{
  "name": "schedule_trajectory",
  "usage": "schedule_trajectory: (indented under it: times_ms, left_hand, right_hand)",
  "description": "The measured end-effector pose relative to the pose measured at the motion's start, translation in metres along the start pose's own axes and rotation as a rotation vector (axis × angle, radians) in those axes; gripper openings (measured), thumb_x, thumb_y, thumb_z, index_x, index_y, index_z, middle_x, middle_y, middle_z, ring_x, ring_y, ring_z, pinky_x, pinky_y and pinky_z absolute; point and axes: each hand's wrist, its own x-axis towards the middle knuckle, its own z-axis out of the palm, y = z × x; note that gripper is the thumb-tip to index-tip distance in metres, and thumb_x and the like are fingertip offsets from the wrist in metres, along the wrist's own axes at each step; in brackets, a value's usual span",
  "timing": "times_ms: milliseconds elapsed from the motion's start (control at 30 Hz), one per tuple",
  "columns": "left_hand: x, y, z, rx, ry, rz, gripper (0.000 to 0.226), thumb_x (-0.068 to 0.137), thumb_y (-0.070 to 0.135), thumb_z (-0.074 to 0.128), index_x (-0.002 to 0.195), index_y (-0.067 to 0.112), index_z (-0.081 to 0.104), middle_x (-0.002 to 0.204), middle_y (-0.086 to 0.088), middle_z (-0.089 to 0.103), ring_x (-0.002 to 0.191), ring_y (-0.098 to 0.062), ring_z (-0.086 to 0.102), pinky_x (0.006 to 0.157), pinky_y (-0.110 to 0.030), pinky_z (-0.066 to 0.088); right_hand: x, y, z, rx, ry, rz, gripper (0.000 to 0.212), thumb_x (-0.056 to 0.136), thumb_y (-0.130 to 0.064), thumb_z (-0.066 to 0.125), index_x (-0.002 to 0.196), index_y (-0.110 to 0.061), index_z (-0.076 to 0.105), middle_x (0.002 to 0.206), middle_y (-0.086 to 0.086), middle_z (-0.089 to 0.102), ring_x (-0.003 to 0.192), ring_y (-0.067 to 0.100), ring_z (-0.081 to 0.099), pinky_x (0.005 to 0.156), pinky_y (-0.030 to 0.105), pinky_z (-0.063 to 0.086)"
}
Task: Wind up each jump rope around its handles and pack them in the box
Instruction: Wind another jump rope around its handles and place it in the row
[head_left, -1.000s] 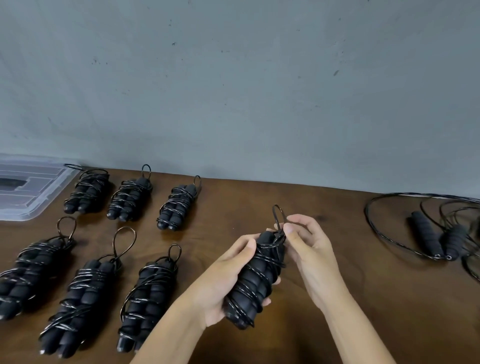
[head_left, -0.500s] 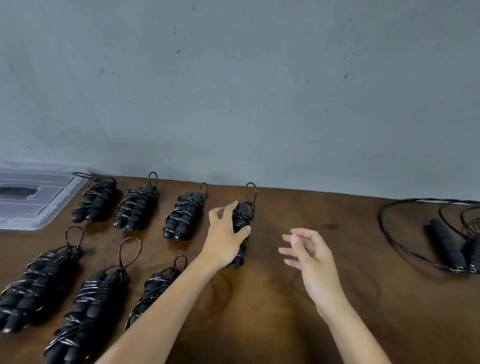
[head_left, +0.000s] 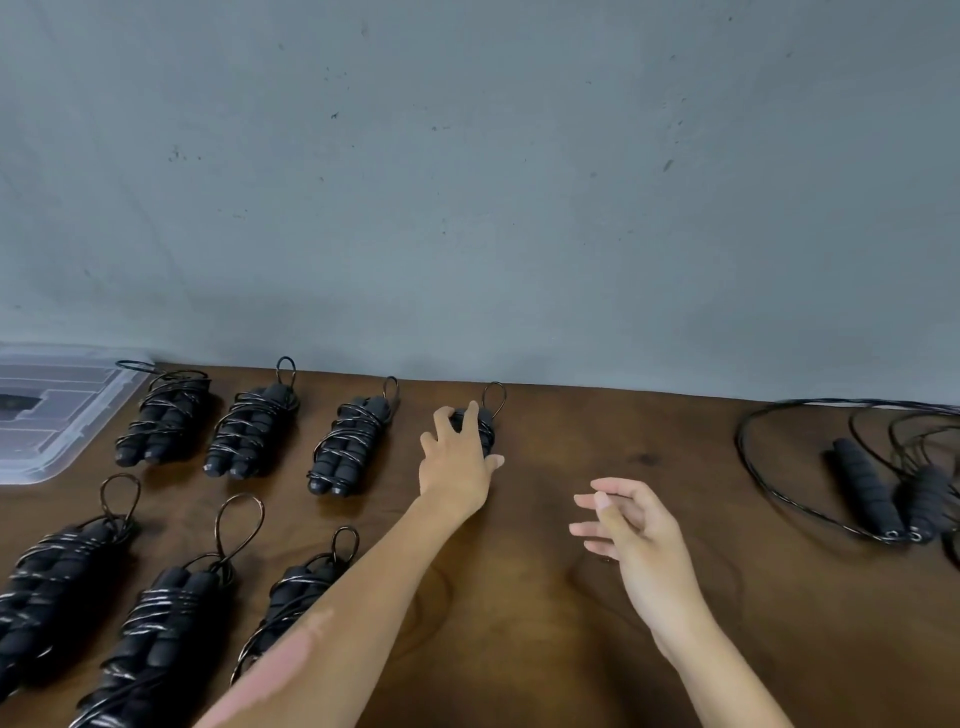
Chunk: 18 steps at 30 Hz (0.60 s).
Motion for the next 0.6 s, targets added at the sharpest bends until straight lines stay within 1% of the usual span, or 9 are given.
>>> schedule_trajectory:
  times_ms: [133,200,267,333,400,467,533,600]
  left_hand:
    - [-0.001,0.003,0.003,0.038,0.012,-0.004,0.081,0.104,0.044,0.059,0.166,0.027,0.009,0.164,-0.009,0.013,0.133,-0.035,0.039,0.099,-0.042,0.049]
    - [-0.002,0.004,0.003,0.045,0.010,-0.011,0.082,0.104,0.048,0.057,0.166,0.027,0.008,0.166,-0.011,0.012,0.139,-0.038,0.036,0.106,-0.047,0.045]
    - [-0.005,0.007,0.002,0.094,0.026,-0.016,0.084,0.103,0.056,0.054,0.166,0.027,0.008,0.169,-0.014,0.009,0.150,-0.042,0.024,0.116,-0.055,0.034]
    - [-0.011,0.012,0.000,0.138,0.061,0.012,0.081,0.103,0.061,0.049,0.166,0.027,0.011,0.171,-0.015,0.007,0.156,-0.043,0.013,0.123,-0.059,0.022]
    - [-0.018,0.022,0.000,0.120,0.118,0.088,0.072,0.105,0.057,0.047,0.164,0.024,0.021,0.170,-0.015,0.013,0.156,-0.041,0.013,0.125,-0.057,0.018]
    - [-0.026,0.037,-0.001,0.046,0.169,0.174,0.061,0.106,0.049,0.050,0.158,0.020,0.036,0.167,-0.015,0.023,0.155,-0.039,0.019,0.126,-0.052,0.018]
    - [-0.034,0.054,-0.001,-0.038,0.181,0.241,0.050,0.106,0.042,0.052,0.150,0.017,0.048,0.162,-0.013,0.032,0.151,-0.036,0.026,0.124,-0.048,0.022]
    - [-0.041,0.073,0.003,-0.081,0.176,0.297,0.044,0.105,0.040,0.054,0.143,0.017,0.056,0.155,-0.010,0.041,0.146,-0.033,0.033,0.120,-0.045,0.028]
  right_hand:
    - [-0.004,0.000,-0.001,-0.018,-0.001,-0.005,0.013,0.103,-0.022,0.056,0.113,-0.018,0.064,0.104,-0.002,0.076,0.085,0.018,0.076,0.080,0.033,0.061]
    - [-0.006,-0.001,-0.005,-0.015,0.006,-0.008,0.013,0.103,-0.020,0.056,0.113,-0.018,0.064,0.103,-0.002,0.076,0.085,0.018,0.076,0.079,0.032,0.061]
    - [-0.008,-0.003,-0.010,-0.014,0.016,-0.013,0.013,0.103,-0.018,0.056,0.113,-0.018,0.064,0.103,-0.002,0.076,0.085,0.019,0.076,0.079,0.032,0.061]
    - [-0.010,-0.005,-0.018,-0.012,0.032,-0.016,0.013,0.103,-0.017,0.055,0.113,-0.018,0.065,0.103,-0.002,0.076,0.085,0.019,0.076,0.081,0.034,0.061]
    - [-0.011,-0.006,-0.029,-0.012,0.048,-0.024,0.013,0.104,-0.017,0.055,0.113,-0.018,0.065,0.104,-0.001,0.076,0.084,0.019,0.076,0.082,0.035,0.060]
    - [-0.012,-0.007,-0.043,-0.021,0.068,-0.031,0.013,0.104,-0.017,0.055,0.112,-0.019,0.065,0.104,-0.002,0.076,0.084,0.019,0.076,0.083,0.036,0.060]
    - [-0.012,-0.006,-0.059,-0.024,0.089,-0.029,0.013,0.104,-0.017,0.054,0.112,-0.019,0.065,0.104,-0.001,0.076,0.084,0.019,0.076,0.083,0.036,0.060]
    - [-0.013,-0.004,-0.077,-0.016,0.107,-0.024,0.013,0.104,-0.016,0.054,0.112,-0.018,0.065,0.104,-0.001,0.076,0.083,0.019,0.076,0.084,0.037,0.060]
